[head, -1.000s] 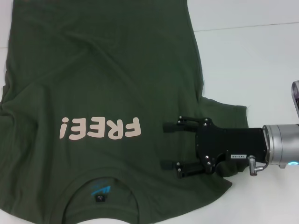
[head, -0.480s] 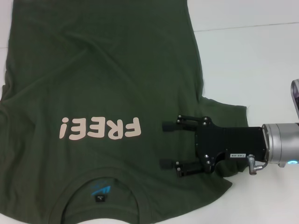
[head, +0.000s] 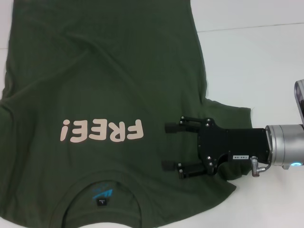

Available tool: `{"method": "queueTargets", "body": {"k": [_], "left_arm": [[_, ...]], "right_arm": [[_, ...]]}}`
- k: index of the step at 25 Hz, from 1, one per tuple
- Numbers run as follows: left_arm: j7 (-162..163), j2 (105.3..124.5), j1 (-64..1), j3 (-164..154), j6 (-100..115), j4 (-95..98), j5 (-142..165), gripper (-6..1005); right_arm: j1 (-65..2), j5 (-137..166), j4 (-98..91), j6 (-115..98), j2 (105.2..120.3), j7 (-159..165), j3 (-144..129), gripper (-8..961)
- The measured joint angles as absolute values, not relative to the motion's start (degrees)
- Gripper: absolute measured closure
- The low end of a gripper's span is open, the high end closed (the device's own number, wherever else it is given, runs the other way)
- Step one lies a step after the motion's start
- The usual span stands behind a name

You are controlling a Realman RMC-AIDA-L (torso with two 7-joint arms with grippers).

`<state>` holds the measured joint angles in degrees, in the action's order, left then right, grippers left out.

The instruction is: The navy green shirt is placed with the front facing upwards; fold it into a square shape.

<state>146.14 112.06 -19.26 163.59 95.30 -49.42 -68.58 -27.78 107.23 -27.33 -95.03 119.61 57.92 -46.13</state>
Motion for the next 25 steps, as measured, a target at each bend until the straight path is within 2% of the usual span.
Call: {"method": "queueTargets", "body": {"k": [6, 11, 25], "left_arm": [[143.49, 113.25, -22.32, 155.80, 88.70, -42.79, -67.64, 992], [140.83, 113.27, -24.61, 152.24, 86.04, -36.29, -67.36, 991], [140.33, 115.63, -25.82, 147.48, 85.16, -32.39, -67.27, 986]], "right_arm": [[-27.77, 107.23, -27.21, -95.01, 119.62, 57.92, -46.31, 25], [-27.51, 107.24, -27.06, -95.08, 119.62, 57.92, -46.16, 25], [-27.40, 107.42, -26.96, -94.94, 119.66, 57.92, -46.11, 26]]}}
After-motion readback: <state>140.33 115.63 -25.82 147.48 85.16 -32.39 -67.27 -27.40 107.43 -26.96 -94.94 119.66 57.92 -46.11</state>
